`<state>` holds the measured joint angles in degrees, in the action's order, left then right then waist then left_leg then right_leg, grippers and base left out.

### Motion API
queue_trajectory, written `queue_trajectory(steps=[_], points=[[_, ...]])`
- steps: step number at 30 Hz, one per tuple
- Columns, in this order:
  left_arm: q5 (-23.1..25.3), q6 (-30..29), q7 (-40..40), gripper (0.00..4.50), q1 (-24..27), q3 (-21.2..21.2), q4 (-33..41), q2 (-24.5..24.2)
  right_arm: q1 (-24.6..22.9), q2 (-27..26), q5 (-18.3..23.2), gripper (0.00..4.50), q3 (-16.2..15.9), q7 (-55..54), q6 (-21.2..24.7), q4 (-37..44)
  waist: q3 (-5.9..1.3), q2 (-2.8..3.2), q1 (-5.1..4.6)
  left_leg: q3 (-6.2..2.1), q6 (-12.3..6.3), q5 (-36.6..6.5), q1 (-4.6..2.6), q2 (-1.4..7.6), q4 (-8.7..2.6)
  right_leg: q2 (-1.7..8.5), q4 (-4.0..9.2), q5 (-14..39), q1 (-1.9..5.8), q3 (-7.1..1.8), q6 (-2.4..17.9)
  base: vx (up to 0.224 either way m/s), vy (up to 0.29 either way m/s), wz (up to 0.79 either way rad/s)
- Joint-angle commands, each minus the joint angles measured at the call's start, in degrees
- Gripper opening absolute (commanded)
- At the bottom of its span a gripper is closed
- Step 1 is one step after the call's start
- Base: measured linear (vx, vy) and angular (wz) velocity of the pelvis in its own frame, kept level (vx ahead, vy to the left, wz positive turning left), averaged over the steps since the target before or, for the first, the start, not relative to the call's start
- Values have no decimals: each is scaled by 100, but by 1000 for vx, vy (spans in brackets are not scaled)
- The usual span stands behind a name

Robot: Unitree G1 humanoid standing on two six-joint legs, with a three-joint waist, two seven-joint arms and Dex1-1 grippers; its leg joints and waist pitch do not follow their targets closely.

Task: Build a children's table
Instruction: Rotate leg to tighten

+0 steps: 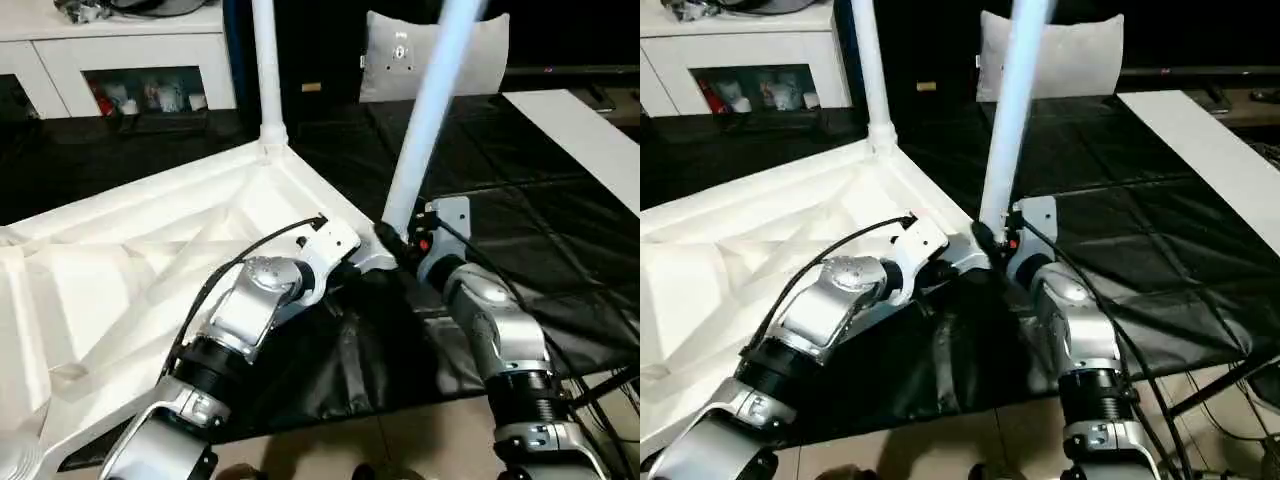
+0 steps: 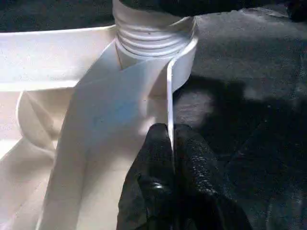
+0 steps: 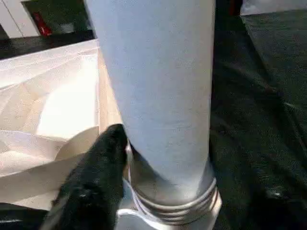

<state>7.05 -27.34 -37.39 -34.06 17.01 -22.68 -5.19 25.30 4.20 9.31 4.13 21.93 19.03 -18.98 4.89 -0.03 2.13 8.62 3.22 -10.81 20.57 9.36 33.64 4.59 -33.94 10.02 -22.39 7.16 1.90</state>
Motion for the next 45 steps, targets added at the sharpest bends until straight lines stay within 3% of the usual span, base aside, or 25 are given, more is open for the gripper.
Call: queue_trajectory(steps=[1, 5, 10, 15, 17, 20, 24, 32, 45], points=[[90, 235, -50, 0, -177, 88, 161, -76, -177, -46, 68, 314, -308, 350, 0, -78, -382, -18, 62, -107, -392, -1159, 49, 349, -401, 529, 543, 1995, 308, -404, 855, 0, 0, 0], [119, 463, -376, 0, -100, 223, 123, -387, -254, 348, 79, 343, -310, 863, -424, -11, -414, -4, 100, -93, -521, -728, 87, 373, -373, 518, 461, 1317, 321, -410, 1008, 0, 0, 0], [66, 1044, -1309, 0, 70, 504, 91, -995, -389, 1245, 264, 398, -399, 2318, -728, 253, -368, -15, 160, -68, -597, -1063, 60, 361, -376, 499, 549, 1928, 312, -389, 799, 0, 0, 0], [0, 1489, -1932, 0, 102, 666, 33, -1340, -416, 1810, 432, 423, -490, 3321, -838, 359, -357, -19, 178, -61, -569, -1123, 36, 400, -390, 505, 537, 1938, 283, -406, 857, 0, 0, 0], [-106, 1889, -2391, 0, 83, 757, -42, -1529, -373, 2115, 578, 423, -562, 3961, -915, 320, -383, -3, 231, -51, -637, -1016, 16, 415, -371, 509, 496, 1630, 286, -421, 991, 0, 0, 0], [-245, 2299, -2853, 0, 74, 834, -36, -1679, -285, 2249, 614, 423, -648, 4290, -1079, 184, -395, -32, 284, -36, -667, -898, 17, 417, -370, 509, 456, 1408, 282, -414, 1086, 0, 0, 0], [-233, 2402, -3214, 0, 18, 912, -78, -1848, -239, 2328, 683, 394, -773, 4749, -1038, 143, -392, -20, 347, -26, -647, -863, 12, 438, -373, 515, 446, 1471, 287, -412, 1114, 0, 0, 0], [-270, 2757, -3628, 0, -57, 965, -231, -2003, -160, 2367, 652, 325, -1029, 5211, -1219, -64, -393, -24, 368, -11, -549, -940, 7, 430, -373, 515, 466, 1718, 281, -409, 1015, 0, 0, 0], [-293, 2867, -3710, 0, -91, 937, -374, -1998, -131, 2342, 673, 204, -1096, 5383, -1276, -214, -396, -25, 377, 1, -559, -883, 7, 436, -369, 507, 446, 1581, 282, -405, 1067, 0, 0, 0]])
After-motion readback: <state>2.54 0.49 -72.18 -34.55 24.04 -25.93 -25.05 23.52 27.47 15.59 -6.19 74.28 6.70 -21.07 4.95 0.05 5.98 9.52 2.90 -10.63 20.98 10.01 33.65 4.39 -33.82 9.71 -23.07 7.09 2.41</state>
